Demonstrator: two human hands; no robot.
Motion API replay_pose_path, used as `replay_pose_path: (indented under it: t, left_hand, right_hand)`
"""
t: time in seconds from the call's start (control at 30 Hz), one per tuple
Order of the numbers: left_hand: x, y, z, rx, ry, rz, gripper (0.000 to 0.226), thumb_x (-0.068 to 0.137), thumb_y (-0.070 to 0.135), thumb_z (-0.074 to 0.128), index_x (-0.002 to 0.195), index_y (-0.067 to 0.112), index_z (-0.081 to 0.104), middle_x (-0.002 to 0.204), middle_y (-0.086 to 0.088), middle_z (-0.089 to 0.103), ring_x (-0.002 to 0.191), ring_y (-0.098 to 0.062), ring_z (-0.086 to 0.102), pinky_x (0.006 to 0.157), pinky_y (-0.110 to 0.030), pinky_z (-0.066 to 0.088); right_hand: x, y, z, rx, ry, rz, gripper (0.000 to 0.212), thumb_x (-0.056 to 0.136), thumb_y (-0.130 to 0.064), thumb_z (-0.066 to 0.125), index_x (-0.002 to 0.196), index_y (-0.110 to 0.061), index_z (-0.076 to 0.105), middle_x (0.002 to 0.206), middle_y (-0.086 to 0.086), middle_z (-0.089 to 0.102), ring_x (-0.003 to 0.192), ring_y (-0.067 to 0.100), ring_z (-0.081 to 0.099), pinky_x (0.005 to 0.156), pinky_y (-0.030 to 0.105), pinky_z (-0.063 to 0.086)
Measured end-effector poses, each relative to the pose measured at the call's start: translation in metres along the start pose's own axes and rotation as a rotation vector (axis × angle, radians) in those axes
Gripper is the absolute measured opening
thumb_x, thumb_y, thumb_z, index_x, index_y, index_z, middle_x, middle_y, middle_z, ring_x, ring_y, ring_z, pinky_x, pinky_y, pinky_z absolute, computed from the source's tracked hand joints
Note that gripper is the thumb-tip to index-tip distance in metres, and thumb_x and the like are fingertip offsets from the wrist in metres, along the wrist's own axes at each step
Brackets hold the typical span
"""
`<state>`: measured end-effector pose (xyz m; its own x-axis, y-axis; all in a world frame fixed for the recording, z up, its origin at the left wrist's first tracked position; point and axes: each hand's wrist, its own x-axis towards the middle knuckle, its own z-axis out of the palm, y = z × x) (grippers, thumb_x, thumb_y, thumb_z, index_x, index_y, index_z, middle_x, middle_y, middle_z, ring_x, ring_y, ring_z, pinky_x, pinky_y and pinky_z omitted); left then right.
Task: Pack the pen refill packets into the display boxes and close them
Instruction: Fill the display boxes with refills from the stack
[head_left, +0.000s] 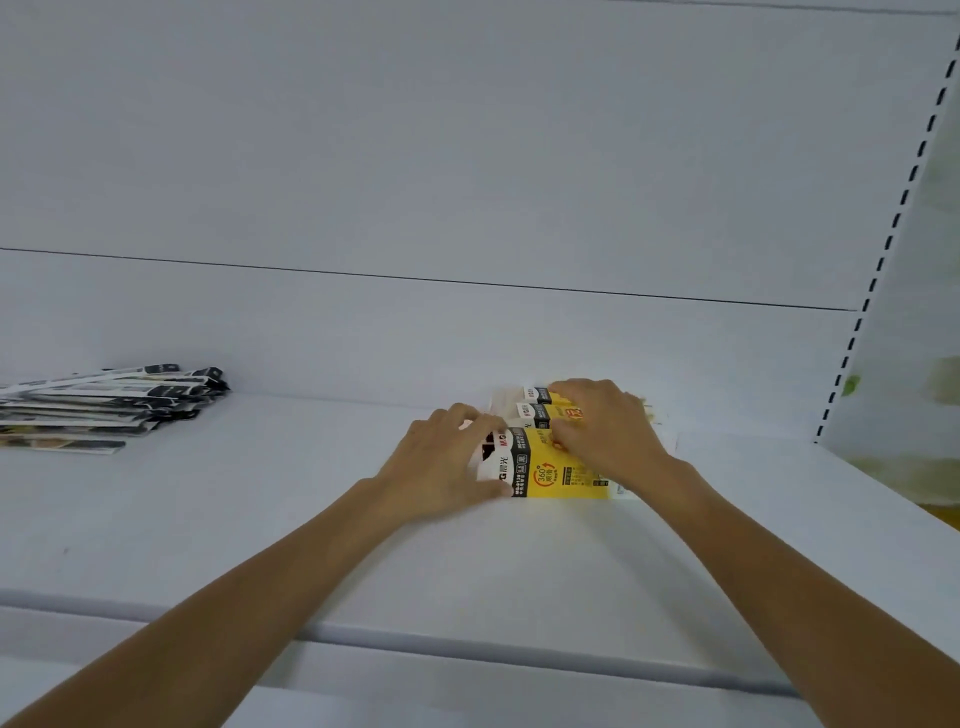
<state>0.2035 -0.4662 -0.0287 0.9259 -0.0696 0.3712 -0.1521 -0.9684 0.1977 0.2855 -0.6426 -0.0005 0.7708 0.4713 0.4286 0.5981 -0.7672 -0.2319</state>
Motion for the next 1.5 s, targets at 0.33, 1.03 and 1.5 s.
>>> replay_pose_path:
  t: [0.33,1.03,1.5]
  left_hand:
    - [-0.088,-0.120,-0.069,0.052,0.118,-0.300,0.042,0.092,0.041,0.050,0.131,0.026,0.046,0.137,0.005,0.044,0.128,-0.016,0.037,0.105,-0.030,0.027]
    - [-0.235,-0.457,-0.189,-0.196,0.165,-0.488,0.019,0.090,0.024,0.058,0.108,0.020,0.063,0.112,0.002,0.063,0.101,-0.014,0.057,0.084,-0.023,0.039]
    - [-0.192,-0.470,-0.160,-0.286,0.204,-0.383,0.013,0.083,0.018,0.064,0.085,0.031,0.062,0.078,0.013,0.060,0.084,-0.011,0.059,0.084,-0.032,0.049]
  right_hand:
    - [0.030,-0.134,0.046,0.197,0.067,-0.285,0.052,0.090,-0.016,0.051,0.140,-0.019,0.039,0.144,-0.003,0.042,0.130,0.018,0.037,0.106,0.033,0.029]
    - [0.105,-0.449,0.191,-0.036,-0.199,-0.322,0.029,0.086,-0.023,0.054,0.113,-0.018,0.060,0.112,0.002,0.053,0.104,0.021,0.053,0.077,0.030,0.039]
    - [0.099,-0.438,0.212,-0.013,0.154,-0.240,0.010,0.086,-0.011,0.058,0.087,-0.011,0.068,0.093,0.005,0.063,0.095,0.026,0.054,0.074,0.032,0.033]
